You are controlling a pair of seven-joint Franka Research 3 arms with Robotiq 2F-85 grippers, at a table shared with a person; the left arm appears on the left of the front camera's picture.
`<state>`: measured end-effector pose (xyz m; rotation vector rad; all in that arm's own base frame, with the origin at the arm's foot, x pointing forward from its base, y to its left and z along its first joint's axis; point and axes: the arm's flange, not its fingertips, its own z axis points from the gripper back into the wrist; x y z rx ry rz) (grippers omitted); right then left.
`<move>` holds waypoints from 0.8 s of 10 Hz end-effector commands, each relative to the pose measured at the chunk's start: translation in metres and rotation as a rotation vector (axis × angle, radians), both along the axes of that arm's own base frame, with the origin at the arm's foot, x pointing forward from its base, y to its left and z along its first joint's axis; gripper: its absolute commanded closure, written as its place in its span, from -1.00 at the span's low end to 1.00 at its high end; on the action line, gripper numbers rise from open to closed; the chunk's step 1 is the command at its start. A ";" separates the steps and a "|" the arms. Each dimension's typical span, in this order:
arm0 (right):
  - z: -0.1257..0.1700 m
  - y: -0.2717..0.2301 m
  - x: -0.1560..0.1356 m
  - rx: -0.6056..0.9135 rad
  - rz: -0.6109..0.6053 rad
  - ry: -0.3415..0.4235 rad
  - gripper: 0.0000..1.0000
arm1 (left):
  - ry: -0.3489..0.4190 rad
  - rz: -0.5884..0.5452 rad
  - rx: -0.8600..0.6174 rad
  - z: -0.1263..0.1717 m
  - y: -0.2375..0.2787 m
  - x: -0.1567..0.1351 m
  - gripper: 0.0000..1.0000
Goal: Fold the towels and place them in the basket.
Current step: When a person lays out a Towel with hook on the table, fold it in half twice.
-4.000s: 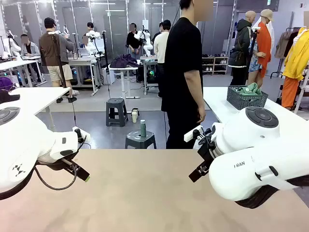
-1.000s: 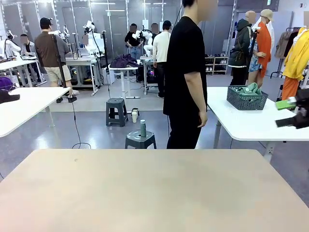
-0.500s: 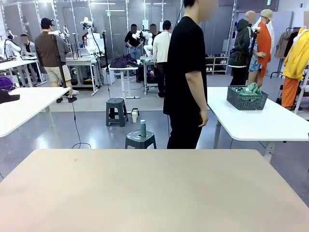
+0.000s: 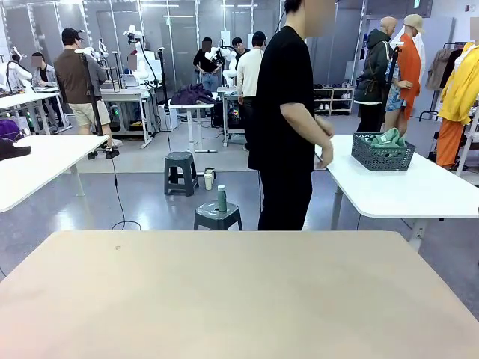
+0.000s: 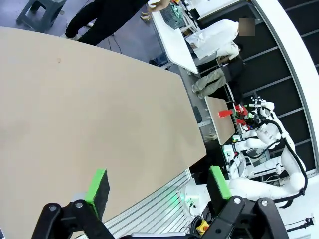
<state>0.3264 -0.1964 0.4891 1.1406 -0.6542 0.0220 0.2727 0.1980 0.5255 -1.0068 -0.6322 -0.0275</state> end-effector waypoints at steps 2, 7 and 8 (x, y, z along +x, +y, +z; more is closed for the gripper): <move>0.001 0.000 0.001 0.009 0.001 0.002 -1.00 | -0.004 -0.014 -0.010 0.003 0.003 0.001 -1.00; 0.001 0.000 0.001 0.009 0.001 0.002 -1.00 | -0.004 -0.014 -0.010 0.003 0.003 0.001 -1.00; 0.001 0.000 0.001 0.009 0.001 0.002 -1.00 | -0.004 -0.014 -0.010 0.003 0.003 0.001 -1.00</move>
